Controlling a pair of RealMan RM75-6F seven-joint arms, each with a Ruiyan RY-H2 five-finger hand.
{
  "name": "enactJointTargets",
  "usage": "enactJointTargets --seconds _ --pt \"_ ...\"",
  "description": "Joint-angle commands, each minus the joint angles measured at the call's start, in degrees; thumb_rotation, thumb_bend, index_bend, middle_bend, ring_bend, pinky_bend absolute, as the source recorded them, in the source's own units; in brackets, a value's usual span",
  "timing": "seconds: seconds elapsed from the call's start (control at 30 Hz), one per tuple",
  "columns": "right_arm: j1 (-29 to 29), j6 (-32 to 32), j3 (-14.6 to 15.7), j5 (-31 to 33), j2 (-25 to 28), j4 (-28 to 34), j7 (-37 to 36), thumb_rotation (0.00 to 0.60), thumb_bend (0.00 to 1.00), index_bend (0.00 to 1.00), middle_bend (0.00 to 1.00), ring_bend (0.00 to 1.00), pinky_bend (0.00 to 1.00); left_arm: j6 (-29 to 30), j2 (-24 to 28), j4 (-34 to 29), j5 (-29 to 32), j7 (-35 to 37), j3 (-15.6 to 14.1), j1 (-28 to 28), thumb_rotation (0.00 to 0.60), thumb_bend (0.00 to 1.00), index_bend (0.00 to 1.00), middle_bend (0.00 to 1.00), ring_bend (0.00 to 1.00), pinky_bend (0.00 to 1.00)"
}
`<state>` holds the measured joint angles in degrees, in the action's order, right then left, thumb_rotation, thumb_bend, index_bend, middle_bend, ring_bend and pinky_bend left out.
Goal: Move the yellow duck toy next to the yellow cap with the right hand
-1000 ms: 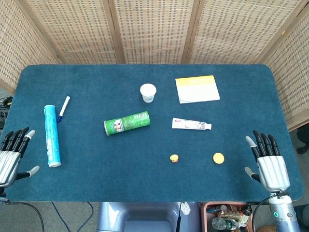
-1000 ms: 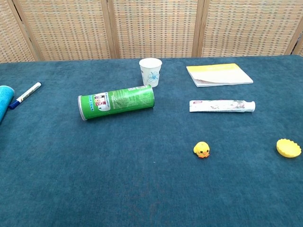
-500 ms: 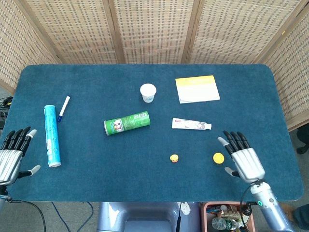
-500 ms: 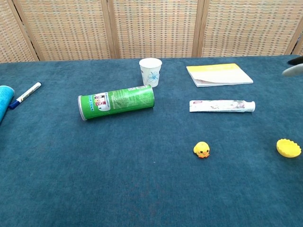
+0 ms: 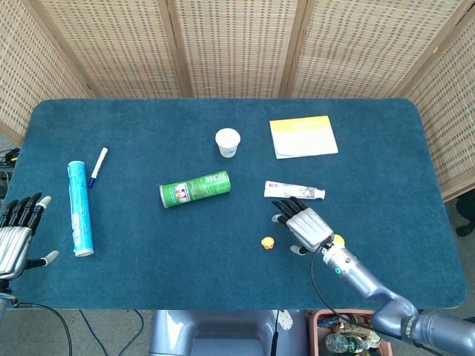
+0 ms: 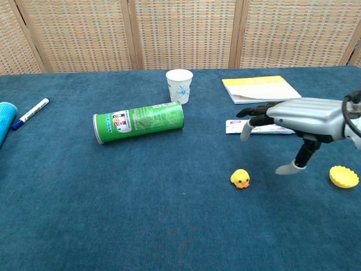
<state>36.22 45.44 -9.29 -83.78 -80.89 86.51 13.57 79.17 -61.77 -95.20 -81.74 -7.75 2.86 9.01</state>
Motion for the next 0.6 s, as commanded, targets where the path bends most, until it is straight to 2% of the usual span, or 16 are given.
enactJointTargets --seconds 0.03,0.27,0.6 --pt "2.28 -2.88 -0.93 2.71 -2.38 -1.63 0.81 0.600 0.22 0.29 0.00 0.00 0.00 -0.35 -0.05 0.20 0.43 0.20 0.12 0.13 0.600 0.00 0.00 0.00 0.00 0.00" --pt "4.95 -6.34 -0.75 7.91 -5.29 -2.37 3.42 0.600 0.24 0.31 0.00 0.00 0.00 -1.08 0.05 0.47 0.91 0.82 0.23 0.43 0.600 0.00 0.00 0.00 0.00 0.00" --pt "6.26 -5.99 0.66 12.14 -7.90 -3.43 7.31 0.600 0.30 0.34 0.00 0.00 0.00 -1.14 0.45 0.47 0.74 1.89 0.21 0.49 0.600 0.00 0.00 0.00 0.00 0.00"
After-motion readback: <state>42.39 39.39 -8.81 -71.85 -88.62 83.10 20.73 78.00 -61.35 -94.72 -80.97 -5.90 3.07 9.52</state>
